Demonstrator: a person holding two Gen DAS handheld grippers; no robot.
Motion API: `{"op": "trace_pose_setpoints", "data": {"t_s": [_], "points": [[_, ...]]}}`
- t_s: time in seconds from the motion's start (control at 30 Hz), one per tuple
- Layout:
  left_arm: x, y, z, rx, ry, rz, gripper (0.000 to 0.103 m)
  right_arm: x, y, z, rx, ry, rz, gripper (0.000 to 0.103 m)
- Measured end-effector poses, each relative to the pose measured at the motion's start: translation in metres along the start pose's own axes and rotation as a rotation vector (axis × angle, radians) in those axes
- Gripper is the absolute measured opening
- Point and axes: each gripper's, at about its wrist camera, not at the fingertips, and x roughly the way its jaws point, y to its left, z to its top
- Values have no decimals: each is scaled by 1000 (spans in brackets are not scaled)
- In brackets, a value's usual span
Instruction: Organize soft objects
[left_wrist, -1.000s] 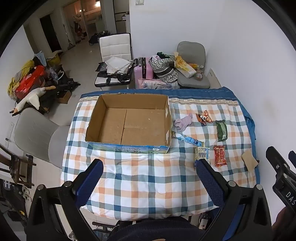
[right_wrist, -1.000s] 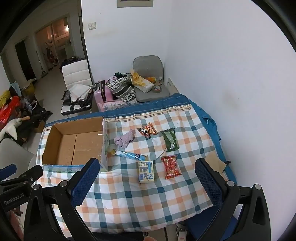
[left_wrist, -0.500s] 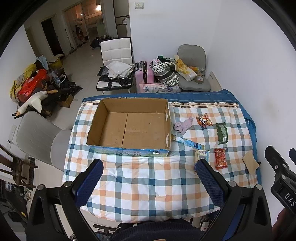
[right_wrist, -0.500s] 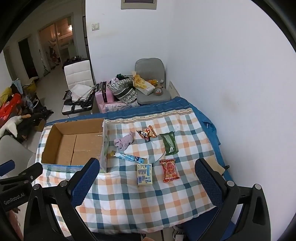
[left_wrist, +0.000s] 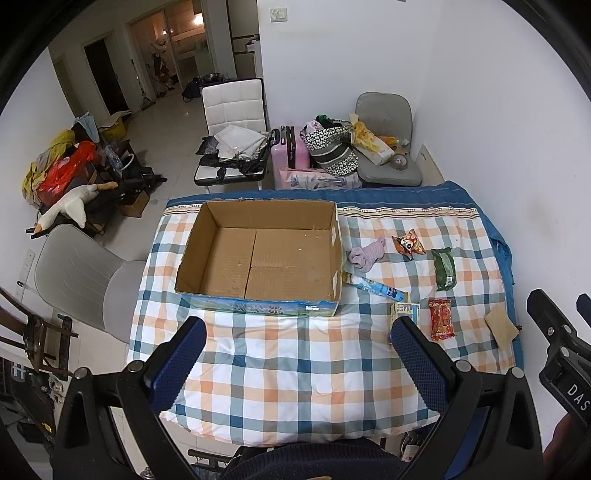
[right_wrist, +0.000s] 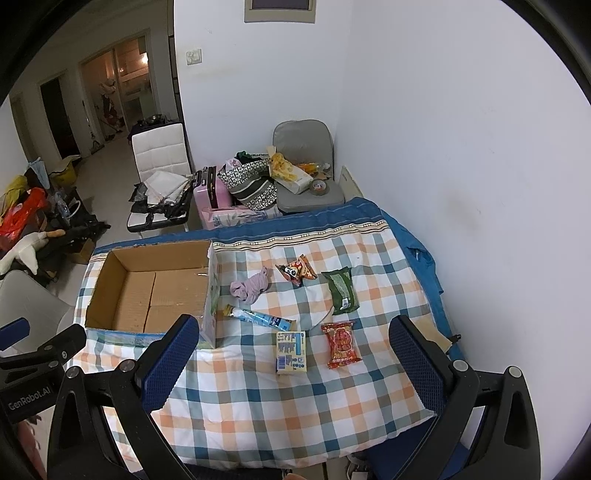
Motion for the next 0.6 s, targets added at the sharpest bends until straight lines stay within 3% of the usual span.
{"op": "trace_pose_setpoints", "data": {"t_s": [0.6], "points": [[-1,-4,-3,2,-8,5,103,0,-1,-1,1,-3,2,103]]}}
